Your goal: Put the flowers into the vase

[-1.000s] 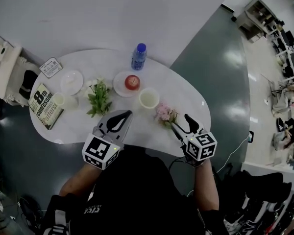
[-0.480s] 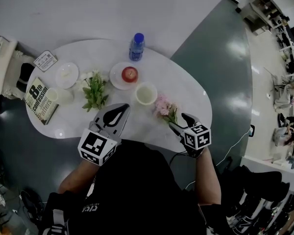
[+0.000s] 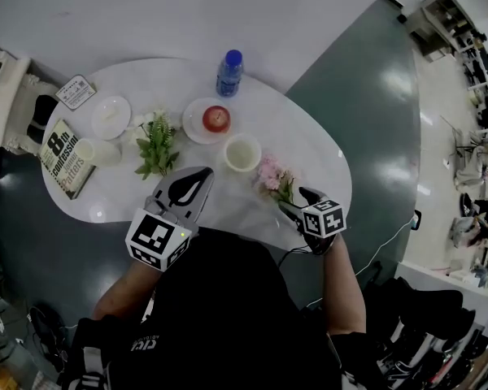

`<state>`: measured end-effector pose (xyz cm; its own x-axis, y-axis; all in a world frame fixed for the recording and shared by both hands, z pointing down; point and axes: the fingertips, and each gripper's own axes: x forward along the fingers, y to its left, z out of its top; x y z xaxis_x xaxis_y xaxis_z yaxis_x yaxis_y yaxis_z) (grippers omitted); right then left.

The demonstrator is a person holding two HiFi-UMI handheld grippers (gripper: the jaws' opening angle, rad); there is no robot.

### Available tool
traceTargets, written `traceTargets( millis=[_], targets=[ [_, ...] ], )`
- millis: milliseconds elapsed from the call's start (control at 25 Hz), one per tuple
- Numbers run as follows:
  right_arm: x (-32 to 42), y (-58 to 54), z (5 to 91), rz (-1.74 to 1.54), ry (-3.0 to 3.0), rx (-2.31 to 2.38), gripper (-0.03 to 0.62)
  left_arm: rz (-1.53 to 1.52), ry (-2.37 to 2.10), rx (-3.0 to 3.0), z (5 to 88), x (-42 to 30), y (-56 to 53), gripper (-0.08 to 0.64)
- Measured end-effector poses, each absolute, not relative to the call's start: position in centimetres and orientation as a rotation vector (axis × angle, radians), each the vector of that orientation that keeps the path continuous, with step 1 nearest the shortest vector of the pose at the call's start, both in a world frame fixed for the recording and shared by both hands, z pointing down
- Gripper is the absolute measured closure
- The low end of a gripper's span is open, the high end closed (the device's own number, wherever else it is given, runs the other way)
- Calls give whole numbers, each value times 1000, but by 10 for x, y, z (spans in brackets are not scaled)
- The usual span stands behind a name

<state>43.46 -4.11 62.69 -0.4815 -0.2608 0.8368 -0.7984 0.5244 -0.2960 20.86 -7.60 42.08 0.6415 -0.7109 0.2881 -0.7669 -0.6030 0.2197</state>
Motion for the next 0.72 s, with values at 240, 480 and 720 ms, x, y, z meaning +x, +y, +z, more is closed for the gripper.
traceTargets(
  millis=[240, 480, 720],
  targets=[
    [430, -41, 643, 901, -1958, 778, 256, 260, -1174, 2524, 424, 211, -75, 548],
    [428, -44, 656, 864, -1911, 720, 256, 279, -1185, 2502, 429, 209, -75, 546],
    [419, -47, 666, 839, -1889, 644, 258, 280, -1182, 2485, 436, 208, -75, 546]
  ],
)
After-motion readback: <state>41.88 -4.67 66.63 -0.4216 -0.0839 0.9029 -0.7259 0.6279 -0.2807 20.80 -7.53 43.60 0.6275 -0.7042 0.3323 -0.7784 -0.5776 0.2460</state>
